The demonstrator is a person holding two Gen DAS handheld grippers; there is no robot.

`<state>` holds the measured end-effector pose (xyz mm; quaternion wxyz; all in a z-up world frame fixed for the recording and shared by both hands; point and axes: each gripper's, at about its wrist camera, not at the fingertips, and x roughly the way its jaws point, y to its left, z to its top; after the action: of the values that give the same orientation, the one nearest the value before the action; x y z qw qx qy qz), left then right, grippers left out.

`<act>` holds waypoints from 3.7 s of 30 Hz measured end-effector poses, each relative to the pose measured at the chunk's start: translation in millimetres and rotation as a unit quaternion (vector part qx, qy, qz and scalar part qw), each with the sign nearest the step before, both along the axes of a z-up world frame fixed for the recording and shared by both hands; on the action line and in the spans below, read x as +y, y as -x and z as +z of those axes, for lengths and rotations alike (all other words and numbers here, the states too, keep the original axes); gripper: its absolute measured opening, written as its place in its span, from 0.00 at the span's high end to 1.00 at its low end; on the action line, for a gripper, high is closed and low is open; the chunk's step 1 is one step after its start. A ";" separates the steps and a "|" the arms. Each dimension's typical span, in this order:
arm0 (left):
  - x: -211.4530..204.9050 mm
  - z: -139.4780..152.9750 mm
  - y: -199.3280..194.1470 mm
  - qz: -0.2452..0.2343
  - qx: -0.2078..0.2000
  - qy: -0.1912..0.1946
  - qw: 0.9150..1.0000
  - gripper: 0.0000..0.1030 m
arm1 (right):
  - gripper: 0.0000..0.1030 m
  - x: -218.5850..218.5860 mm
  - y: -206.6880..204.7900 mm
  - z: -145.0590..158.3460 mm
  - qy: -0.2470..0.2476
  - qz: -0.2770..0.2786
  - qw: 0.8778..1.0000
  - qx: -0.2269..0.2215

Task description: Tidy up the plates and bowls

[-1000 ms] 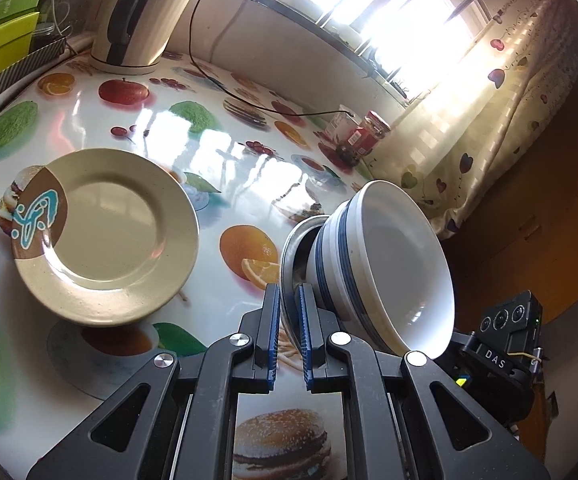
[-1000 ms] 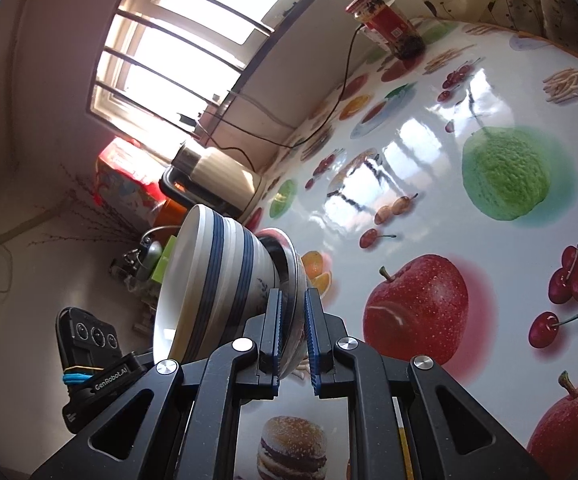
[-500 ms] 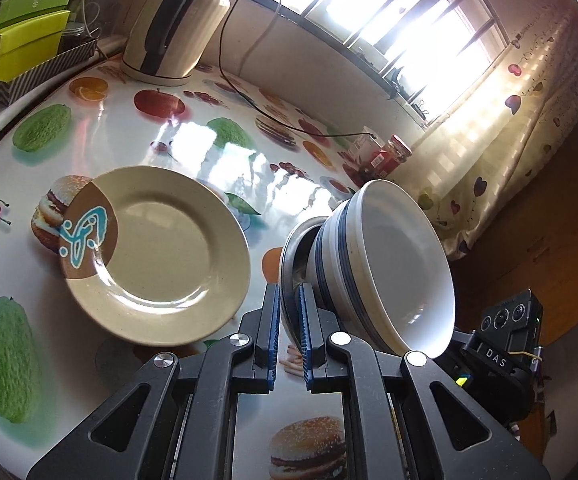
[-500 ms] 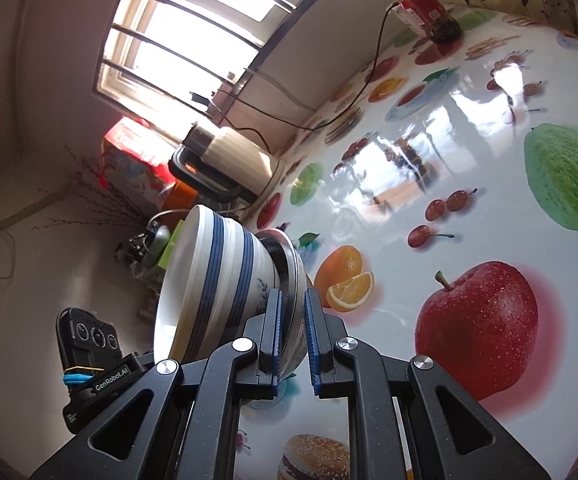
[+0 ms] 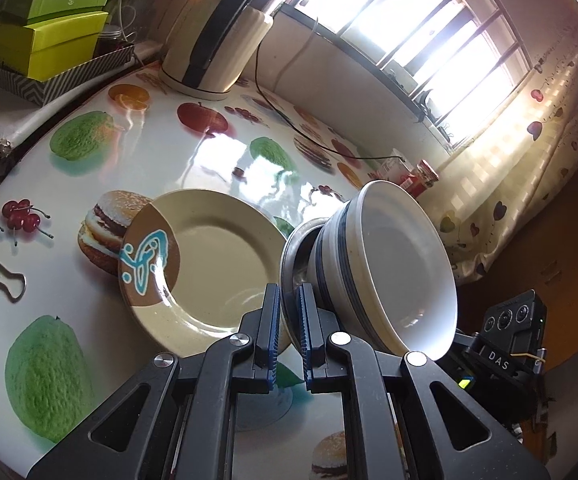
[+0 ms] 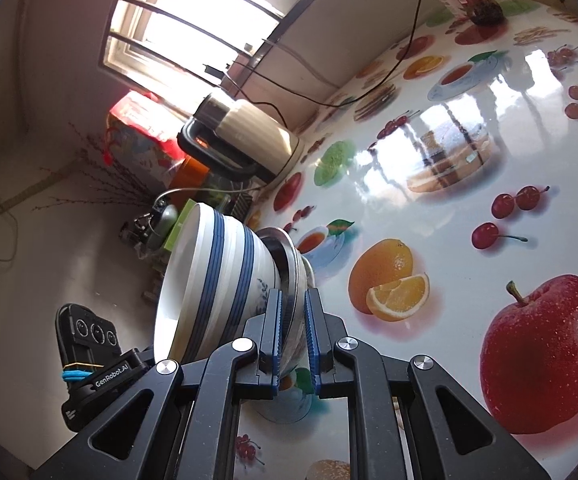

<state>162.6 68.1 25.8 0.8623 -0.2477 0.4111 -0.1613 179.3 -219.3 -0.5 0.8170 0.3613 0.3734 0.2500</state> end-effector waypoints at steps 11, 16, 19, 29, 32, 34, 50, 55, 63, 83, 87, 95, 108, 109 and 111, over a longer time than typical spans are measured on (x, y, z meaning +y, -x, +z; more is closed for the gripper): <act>25.3 -6.1 -5.2 0.028 0.007 -0.003 1.000 0.92 | 0.88 26.8 -21.2 -4.3 0.003 0.025 1.000 0.009; 33.8 -9.8 -7.7 0.040 0.013 -0.003 0.999 0.92 | 0.88 37.2 -30.2 -5.5 0.008 0.035 0.999 0.010; 38.3 -12.8 -9.5 0.045 0.018 -0.007 0.999 0.92 | 0.88 43.2 -35.4 -7.2 0.011 0.040 0.999 0.013; 50.8 -19.3 -14.1 0.057 0.026 -0.008 0.998 0.92 | 0.88 60.5 -49.5 -12.7 0.019 0.054 0.998 0.023; 54.9 -21.3 -15.8 0.061 0.029 -0.008 0.998 0.92 | 0.88 64.5 -53.1 -13.6 0.022 0.056 0.998 0.024; 56.9 -21.0 -14.9 0.063 0.028 -0.008 0.998 0.92 | 0.88 67.4 -55.2 -14.8 0.023 0.058 0.998 0.026; 60.7 -19.9 -14.2 0.071 0.024 -0.017 0.997 0.90 | 0.88 78.2 -61.7 -12.7 0.048 0.067 0.996 0.016; 56.2 -14.1 -9.7 0.076 0.012 -0.049 0.996 0.83 | 0.87 79.2 -60.8 -12.1 0.057 0.070 0.996 0.014; 57.8 -7.4 1.7 0.084 0.005 -0.070 0.994 0.68 | 0.86 77.5 -51.7 -5.9 0.073 0.065 0.995 0.005; 19.4 -4.5 52.9 0.082 -0.025 -0.200 0.976 0.56 | 0.53 79.0 17.6 28.9 0.207 0.043 0.974 -0.079; 9.3 -8.4 63.1 0.072 -0.032 -0.222 0.972 0.56 | 0.49 82.1 33.1 28.5 0.232 0.041 0.968 -0.088; -1.4 -19.9 75.8 0.068 -0.023 -0.249 0.966 0.51 | 0.40 93.9 52.5 22.0 0.280 0.054 0.954 -0.092; -8.6 -34.9 89.8 0.071 -0.016 -0.258 0.964 0.51 | 0.34 98.6 71.6 7.5 0.331 0.036 0.941 -0.068; -9.1 -37.7 90.8 0.067 -0.013 -0.254 0.965 0.51 | 0.34 98.4 71.6 4.2 0.335 0.035 0.940 -0.061; -10.4 -41.3 93.9 0.072 -0.010 -0.262 0.962 0.51 | 0.34 96.8 71.1 -3.1 0.338 0.031 0.939 -0.045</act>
<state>68.7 57.7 -15.4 0.9106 -0.0408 0.4111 0.0123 108.1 -122.6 -3.6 0.8990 0.0402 0.4095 0.1502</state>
